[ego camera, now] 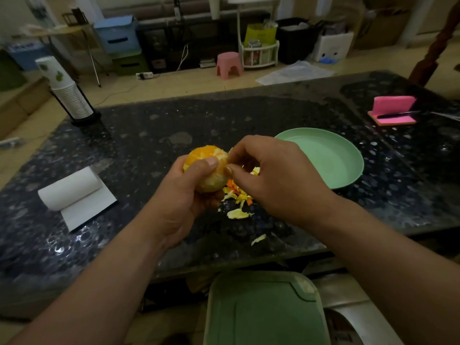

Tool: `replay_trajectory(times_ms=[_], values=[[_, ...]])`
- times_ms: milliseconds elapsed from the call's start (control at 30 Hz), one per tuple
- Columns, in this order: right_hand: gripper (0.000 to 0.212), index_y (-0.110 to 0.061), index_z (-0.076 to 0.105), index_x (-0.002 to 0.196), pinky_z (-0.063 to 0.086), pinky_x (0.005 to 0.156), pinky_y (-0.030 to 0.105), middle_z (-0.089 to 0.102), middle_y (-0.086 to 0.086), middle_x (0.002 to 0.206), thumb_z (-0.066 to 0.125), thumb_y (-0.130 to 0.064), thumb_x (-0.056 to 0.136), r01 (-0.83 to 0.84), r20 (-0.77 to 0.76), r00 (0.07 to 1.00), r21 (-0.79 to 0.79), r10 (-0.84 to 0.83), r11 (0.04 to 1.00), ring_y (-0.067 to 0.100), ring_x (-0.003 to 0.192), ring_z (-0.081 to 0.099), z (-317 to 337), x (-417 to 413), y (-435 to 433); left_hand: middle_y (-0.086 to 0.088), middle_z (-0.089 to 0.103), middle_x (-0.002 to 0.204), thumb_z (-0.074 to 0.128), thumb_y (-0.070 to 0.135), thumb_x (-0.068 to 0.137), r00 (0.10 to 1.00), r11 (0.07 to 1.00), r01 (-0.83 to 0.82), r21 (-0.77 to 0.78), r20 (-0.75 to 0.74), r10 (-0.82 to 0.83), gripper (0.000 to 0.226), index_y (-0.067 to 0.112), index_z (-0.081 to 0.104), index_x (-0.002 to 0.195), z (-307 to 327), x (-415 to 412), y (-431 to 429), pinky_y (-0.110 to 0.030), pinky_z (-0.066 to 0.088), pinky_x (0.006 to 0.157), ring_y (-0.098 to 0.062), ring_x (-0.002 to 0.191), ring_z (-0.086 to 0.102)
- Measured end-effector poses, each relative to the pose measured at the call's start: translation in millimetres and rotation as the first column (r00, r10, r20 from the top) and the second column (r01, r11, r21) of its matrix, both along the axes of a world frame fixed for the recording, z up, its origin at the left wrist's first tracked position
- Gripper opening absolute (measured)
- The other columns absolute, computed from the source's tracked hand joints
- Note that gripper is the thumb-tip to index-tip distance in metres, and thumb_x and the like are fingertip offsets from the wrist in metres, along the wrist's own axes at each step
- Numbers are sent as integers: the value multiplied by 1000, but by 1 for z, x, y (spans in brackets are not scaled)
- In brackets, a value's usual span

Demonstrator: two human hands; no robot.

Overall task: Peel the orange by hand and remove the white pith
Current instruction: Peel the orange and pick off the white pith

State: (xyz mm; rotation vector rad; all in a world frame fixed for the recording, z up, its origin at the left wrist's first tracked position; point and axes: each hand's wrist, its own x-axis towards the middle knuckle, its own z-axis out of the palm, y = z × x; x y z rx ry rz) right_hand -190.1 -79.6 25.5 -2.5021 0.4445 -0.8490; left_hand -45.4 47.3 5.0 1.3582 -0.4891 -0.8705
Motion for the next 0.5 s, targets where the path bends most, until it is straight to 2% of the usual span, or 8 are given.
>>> replay_trajectory(times_ms=[167,300,400,500], values=[[7,-25,72,100,56,71,42,70,-10,90,68,-31,98,-2,-32,999,-78,-1,997,12,82,63,-1,0,-1,-10,69,111,72,43,78,997,1000,4,31,74,-6,59,22,55,131,0,-1,2,-29,56,59,-19,78,69],[5,-26,69,95,54,67,41,67,-9,87,68,-30,97,-5,-40,999,-127,0,992,13,78,61,-2,1,0,-10,68,117,71,44,79,993,999,9,36,117,-13,61,23,53,134,0,-4,3,-29,57,60,-17,80,69],[5,-25,67,93,50,63,34,64,-9,84,68,-29,95,1,-23,1000,-150,-5,989,13,75,58,-2,4,1,-12,68,118,71,43,79,995,1000,3,28,100,-5,60,23,55,133,0,-4,3,-29,56,61,-20,83,69],[6,-24,65,90,47,60,35,62,-8,82,67,-28,94,17,-3,1000,-179,-17,984,14,71,55,-3,6,2,-11,68,118,71,43,78,997,1000,-9,26,72,7,60,23,56,133,1,-5,2,-28,56,61,-21,83,69]])
